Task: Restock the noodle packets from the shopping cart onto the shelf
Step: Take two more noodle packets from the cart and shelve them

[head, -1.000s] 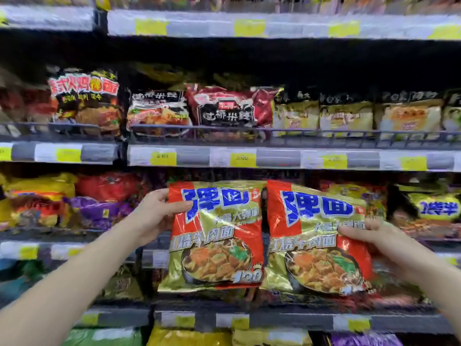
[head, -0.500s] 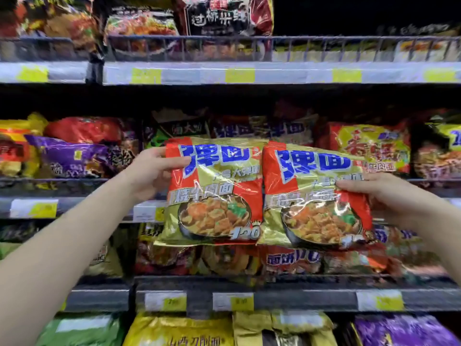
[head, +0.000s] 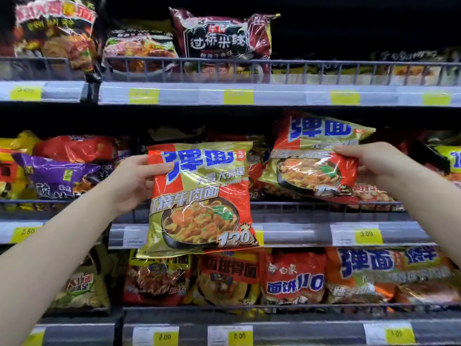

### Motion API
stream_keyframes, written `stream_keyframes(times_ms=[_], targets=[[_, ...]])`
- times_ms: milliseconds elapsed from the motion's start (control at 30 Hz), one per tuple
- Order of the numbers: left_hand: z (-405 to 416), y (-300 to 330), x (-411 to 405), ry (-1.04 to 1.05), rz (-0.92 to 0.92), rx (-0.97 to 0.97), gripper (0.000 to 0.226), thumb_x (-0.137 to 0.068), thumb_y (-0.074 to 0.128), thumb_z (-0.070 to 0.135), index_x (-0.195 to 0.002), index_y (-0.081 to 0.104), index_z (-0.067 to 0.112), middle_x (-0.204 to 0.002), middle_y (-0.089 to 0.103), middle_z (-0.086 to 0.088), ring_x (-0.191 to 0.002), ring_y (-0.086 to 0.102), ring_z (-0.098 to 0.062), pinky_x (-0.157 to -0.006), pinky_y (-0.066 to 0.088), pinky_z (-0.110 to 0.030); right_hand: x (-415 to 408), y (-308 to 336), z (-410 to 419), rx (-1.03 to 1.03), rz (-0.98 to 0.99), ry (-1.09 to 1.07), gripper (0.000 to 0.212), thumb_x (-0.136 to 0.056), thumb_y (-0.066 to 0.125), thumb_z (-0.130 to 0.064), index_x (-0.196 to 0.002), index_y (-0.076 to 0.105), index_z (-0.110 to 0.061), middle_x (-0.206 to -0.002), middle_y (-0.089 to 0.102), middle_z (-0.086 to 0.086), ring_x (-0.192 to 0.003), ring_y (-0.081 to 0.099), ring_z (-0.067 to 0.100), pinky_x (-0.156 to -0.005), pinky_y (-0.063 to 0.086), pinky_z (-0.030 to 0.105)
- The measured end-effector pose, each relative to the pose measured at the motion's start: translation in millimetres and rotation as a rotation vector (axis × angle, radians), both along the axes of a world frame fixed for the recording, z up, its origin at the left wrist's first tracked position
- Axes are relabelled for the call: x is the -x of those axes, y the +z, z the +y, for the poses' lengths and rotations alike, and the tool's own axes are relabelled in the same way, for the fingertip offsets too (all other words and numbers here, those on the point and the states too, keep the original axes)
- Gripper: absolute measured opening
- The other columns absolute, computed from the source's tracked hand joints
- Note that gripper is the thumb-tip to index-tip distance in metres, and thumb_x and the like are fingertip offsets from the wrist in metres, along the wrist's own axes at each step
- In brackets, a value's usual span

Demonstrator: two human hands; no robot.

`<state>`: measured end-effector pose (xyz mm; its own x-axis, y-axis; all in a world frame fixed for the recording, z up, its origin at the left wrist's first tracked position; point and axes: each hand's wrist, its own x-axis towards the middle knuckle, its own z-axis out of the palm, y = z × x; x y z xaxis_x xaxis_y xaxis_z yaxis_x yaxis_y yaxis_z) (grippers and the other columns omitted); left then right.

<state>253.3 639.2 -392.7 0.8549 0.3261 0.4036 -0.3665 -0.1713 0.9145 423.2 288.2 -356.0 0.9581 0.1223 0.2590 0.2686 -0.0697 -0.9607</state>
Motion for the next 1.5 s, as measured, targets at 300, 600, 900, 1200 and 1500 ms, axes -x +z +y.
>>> stream_keyframes(times_ms=[300,600,900,1200,1500], targets=[[2,-1,5,0.027,0.003,-0.055,0.059,-0.050,0.083,0.035,-0.099,0.062,0.010,-0.086,0.074,-0.010,-0.066,0.071,-0.017,-0.053,0.056,-0.026,-29,-8,47,0.270,-0.259,-0.235,0.053,-0.078,0.076,-0.031,-0.118,0.062,0.001,-0.109,0.066,0.017,-0.102,0.063,0.033,-0.089,0.050,0.039],[3,-1,2,0.045,-0.020,-0.069,0.093,-0.016,0.091,0.049,-0.096,0.063,0.011,-0.081,0.075,-0.008,-0.069,0.072,-0.020,-0.053,0.056,-0.027,-49,-10,54,0.350,-0.225,-0.252,0.068,-0.078,0.076,-0.031,-0.129,0.050,0.004,-0.129,0.056,0.023,-0.117,0.054,0.038,-0.101,0.044,0.043],[-3,-5,-8,0.067,0.000,-0.096,0.084,-0.025,0.093,0.043,-0.097,0.063,0.011,-0.086,0.075,-0.012,-0.070,0.072,-0.022,-0.057,0.059,-0.029,-55,-17,66,0.711,-0.246,-0.395,0.041,-0.089,0.064,-0.030,-0.115,0.053,0.000,-0.114,0.059,0.020,-0.091,0.057,0.033,-0.071,0.042,0.033],[-9,-2,-14,0.076,-0.005,-0.110,0.089,-0.021,0.091,0.048,-0.097,0.063,0.013,-0.085,0.075,-0.011,-0.070,0.072,-0.022,-0.057,0.059,-0.031,-56,-5,71,0.932,-0.267,-0.345,0.040,-0.098,0.051,-0.026,-0.122,0.052,0.006,-0.115,0.059,0.021,-0.092,0.056,0.031,-0.070,0.040,0.030],[-12,-1,-16,0.085,-0.009,-0.098,0.040,-0.064,0.068,0.024,-0.100,0.060,0.010,-0.078,0.074,-0.007,-0.067,0.072,-0.018,-0.064,0.058,-0.032,-65,-13,80,1.105,-0.326,-0.342,0.028,-0.099,0.044,-0.010,-0.120,0.056,0.005,-0.117,0.061,0.018,-0.098,0.061,0.031,-0.072,0.048,0.033]])
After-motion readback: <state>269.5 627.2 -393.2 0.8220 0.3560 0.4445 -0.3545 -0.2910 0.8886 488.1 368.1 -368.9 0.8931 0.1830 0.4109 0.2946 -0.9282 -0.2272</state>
